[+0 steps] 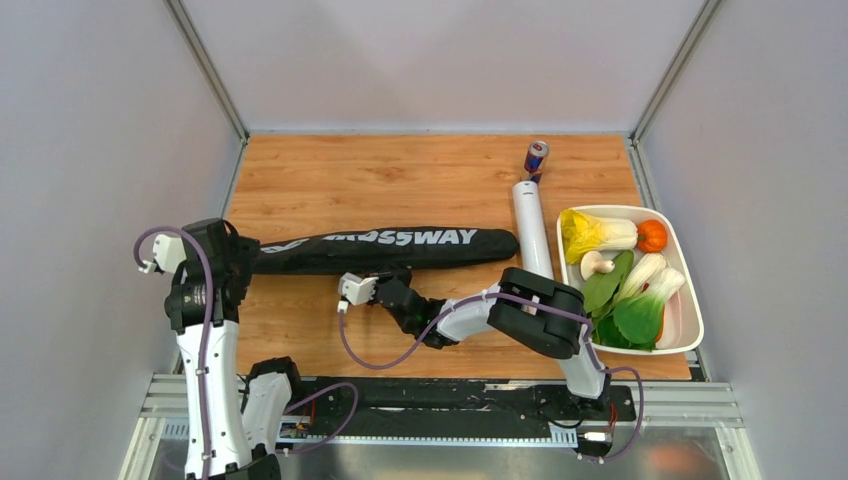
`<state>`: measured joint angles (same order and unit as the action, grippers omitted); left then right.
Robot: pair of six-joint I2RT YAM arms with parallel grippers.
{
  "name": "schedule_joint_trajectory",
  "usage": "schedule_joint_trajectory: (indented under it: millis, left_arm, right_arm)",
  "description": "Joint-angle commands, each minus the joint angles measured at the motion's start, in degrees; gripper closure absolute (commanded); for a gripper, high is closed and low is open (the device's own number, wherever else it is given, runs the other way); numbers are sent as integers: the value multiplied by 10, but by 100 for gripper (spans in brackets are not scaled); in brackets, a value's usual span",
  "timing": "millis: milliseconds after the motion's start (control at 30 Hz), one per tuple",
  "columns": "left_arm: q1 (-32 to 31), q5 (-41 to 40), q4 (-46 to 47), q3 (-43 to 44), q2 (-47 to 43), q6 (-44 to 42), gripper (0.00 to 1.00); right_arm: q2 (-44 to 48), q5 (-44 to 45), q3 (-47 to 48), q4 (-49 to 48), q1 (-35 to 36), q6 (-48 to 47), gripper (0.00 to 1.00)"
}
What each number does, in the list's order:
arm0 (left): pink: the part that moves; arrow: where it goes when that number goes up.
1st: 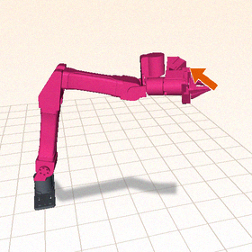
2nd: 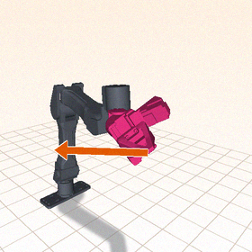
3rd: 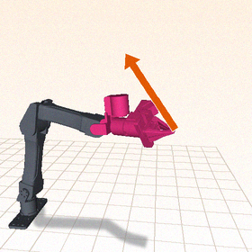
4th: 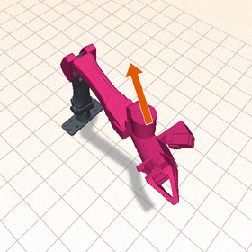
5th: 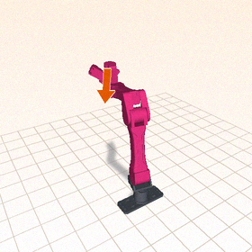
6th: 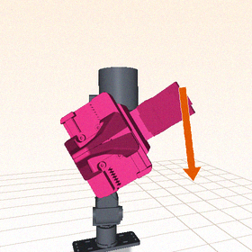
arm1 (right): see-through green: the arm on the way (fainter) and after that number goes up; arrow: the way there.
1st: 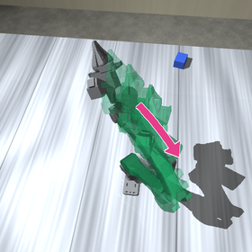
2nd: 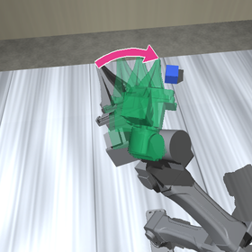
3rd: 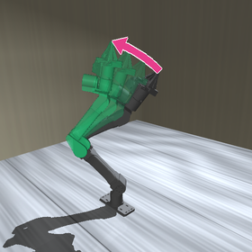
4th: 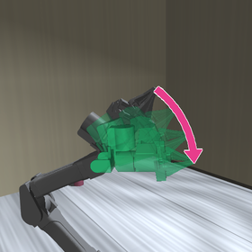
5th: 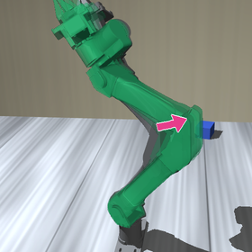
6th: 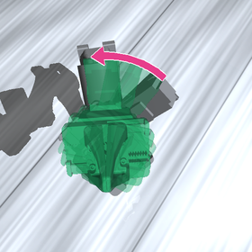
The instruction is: Pack up the badminton gear
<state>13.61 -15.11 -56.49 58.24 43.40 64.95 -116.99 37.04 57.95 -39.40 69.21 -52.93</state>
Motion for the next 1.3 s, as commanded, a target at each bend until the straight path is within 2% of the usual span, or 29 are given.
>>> schedule_joint_trajectory:
  millis: [0,500,767,1067,1167,1200,1233,1267]
  left_arm:
    - [5,-16,-31,-13,-19,-19,27]
    - [6,-22,19,-91,-5,7,28]
    - [6,-42,17,-109,2,12,30]
    - [9,-61,67,-126,25,25,33]
    - [10,-50,77,-131,31,22,46]
    - [10,-45,83,-136,32,21,56]
    - [10,-42,84,-138,31,22,61]
    - [10,-38,86,-142,31,23,72]
  right_arm:
    - [32,12,1,-30,6,35,100]
    - [29,-6,11,-22,5,77,100]
    - [34,-12,12,-19,-2,92,100]
    - [42,-30,4,-19,-5,102,100]
    - [49,-47,3,-9,-6,114,99]
    - [52,-58,4,1,-7,121,98]
    - [55,-70,5,15,-7,131,95]
    - [60,-82,5,27,-7,142,92]
